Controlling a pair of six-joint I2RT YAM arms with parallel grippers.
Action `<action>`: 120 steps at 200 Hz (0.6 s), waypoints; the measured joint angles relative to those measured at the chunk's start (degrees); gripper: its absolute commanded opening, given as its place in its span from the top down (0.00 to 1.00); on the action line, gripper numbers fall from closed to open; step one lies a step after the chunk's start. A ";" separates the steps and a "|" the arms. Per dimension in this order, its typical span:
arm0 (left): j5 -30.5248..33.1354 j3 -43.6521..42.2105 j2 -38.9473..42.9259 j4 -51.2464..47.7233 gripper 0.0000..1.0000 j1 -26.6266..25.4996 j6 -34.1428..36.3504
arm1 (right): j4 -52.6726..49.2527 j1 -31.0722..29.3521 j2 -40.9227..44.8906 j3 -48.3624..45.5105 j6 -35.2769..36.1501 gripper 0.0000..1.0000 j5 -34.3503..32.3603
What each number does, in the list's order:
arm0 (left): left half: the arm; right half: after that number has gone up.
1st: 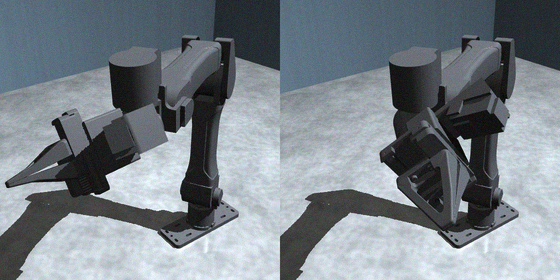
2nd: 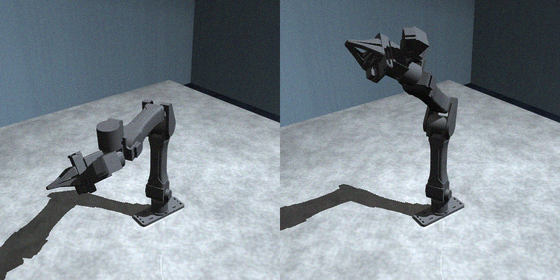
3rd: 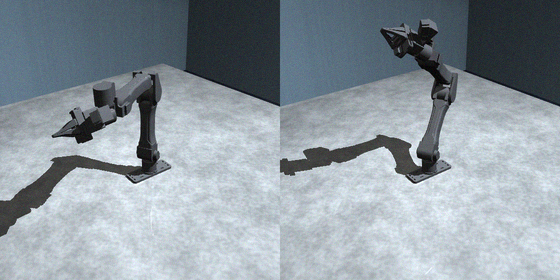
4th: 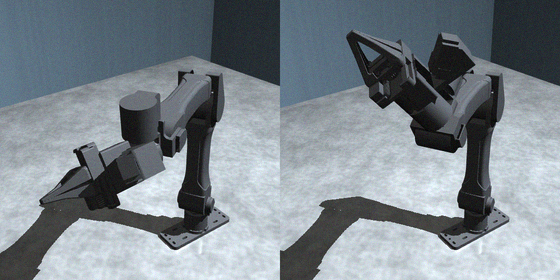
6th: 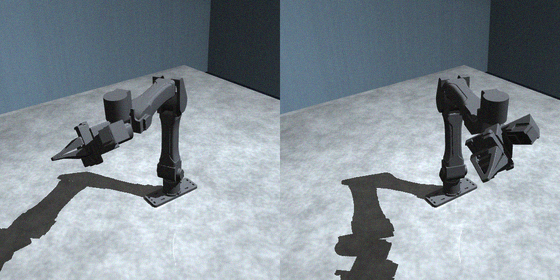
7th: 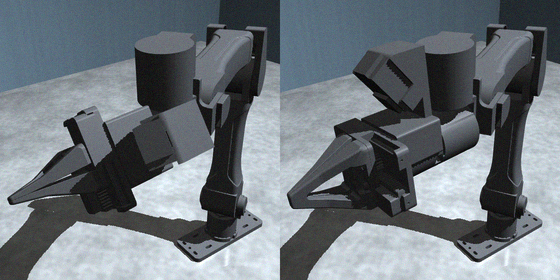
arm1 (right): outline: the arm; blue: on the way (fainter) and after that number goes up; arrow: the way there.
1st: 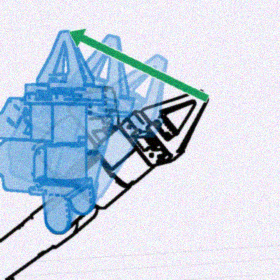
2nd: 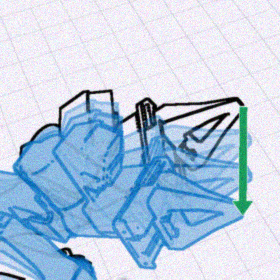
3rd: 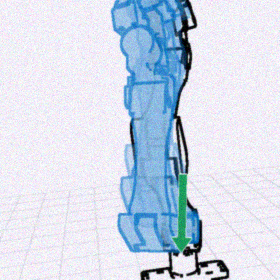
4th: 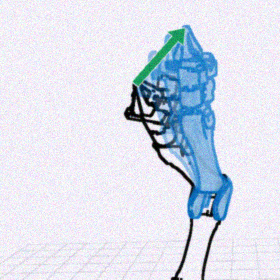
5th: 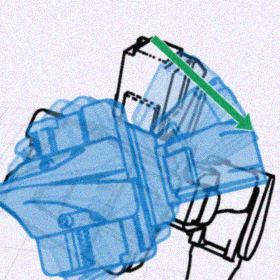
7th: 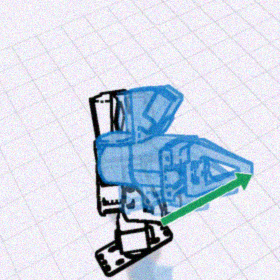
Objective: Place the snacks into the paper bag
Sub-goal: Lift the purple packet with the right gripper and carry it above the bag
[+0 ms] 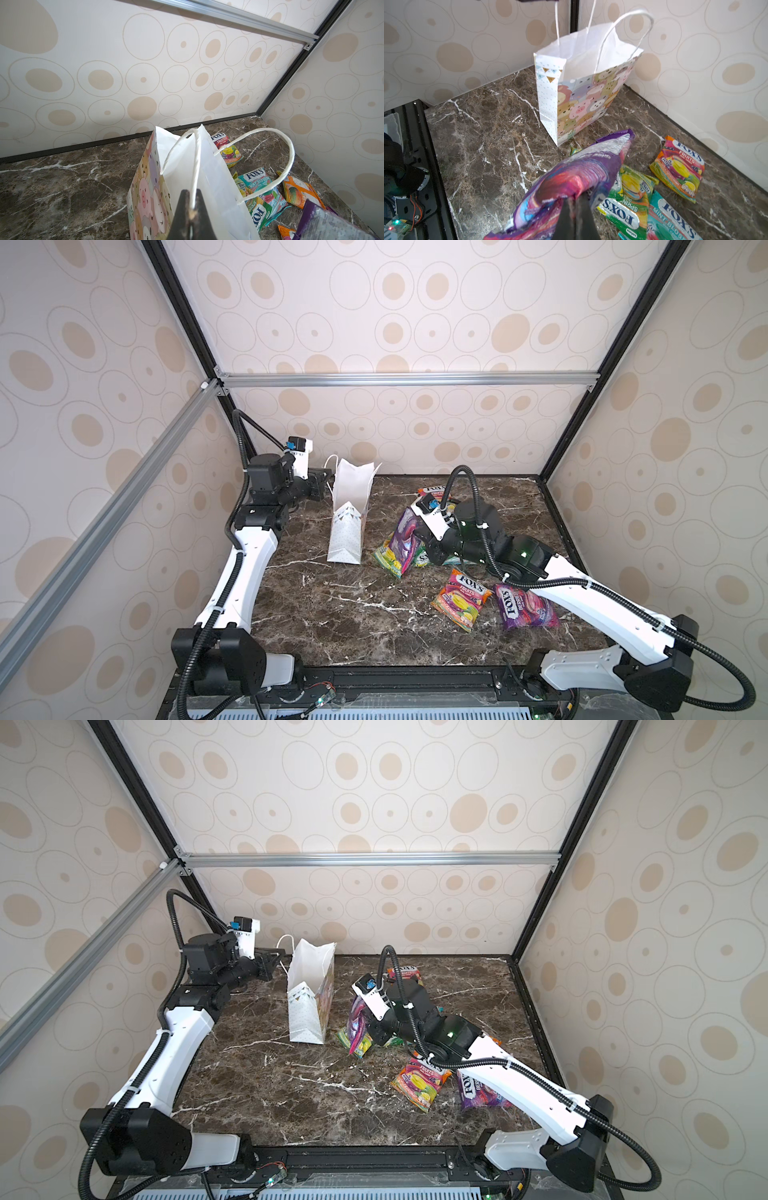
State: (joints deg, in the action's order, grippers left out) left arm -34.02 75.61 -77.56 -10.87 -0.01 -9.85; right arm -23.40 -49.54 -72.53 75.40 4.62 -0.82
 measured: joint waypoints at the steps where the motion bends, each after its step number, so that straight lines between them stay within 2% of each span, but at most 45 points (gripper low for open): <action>1: 0.00 0.00 0.00 0.00 1.00 0.00 0.00 | 0.02 0.00 -0.02 0.09 0.07 1.00 -0.02; 120: -0.17 -0.11 0.00 0.07 1.00 0.00 0.00 | -0.98 0.00 -8.55 18.45 4.79 1.00 6.29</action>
State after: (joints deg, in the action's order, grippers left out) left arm -34.20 75.50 -77.56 -10.81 -0.01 -9.85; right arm -24.38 -49.54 -81.08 93.84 9.41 5.48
